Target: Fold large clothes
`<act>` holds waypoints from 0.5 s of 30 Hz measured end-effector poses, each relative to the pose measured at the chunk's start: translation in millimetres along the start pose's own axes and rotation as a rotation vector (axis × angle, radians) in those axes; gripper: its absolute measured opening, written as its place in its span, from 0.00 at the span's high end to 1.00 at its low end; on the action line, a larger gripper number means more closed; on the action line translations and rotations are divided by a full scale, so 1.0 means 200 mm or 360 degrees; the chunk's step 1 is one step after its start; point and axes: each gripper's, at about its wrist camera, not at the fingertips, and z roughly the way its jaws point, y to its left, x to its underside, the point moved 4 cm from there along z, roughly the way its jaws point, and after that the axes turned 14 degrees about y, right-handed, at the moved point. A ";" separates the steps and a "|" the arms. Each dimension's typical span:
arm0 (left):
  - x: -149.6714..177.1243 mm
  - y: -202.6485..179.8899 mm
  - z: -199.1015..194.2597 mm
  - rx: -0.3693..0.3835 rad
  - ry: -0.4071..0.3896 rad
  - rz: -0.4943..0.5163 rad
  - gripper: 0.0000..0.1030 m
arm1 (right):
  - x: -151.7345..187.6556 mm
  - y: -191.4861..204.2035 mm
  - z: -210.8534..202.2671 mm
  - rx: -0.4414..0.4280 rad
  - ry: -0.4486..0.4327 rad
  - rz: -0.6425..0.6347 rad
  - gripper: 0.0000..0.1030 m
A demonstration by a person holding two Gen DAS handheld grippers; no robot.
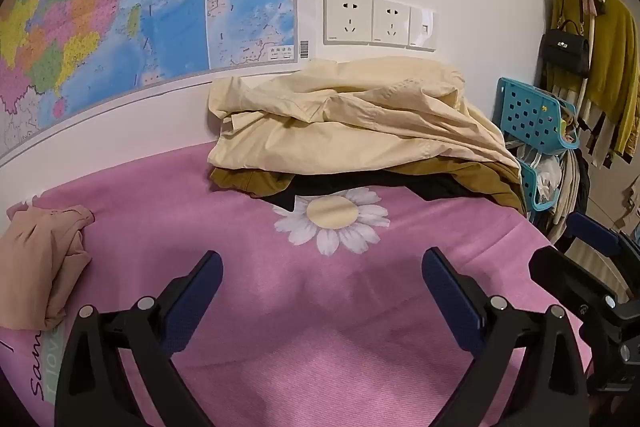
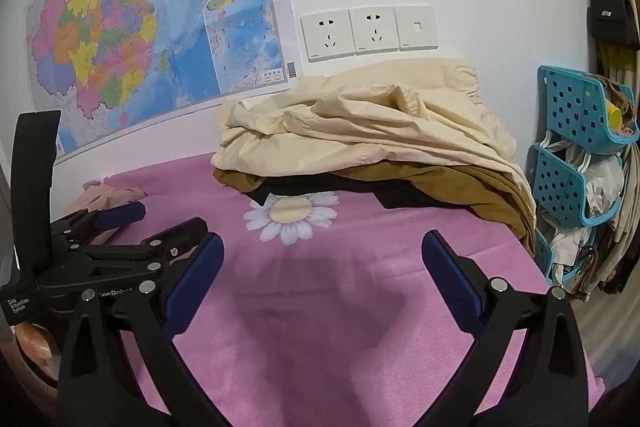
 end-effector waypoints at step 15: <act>0.00 0.01 0.02 -0.0007 0.0014 -0.0002 0.06 | 0.00 0.01 0.01 -0.0008 0.0005 -0.0005 0.05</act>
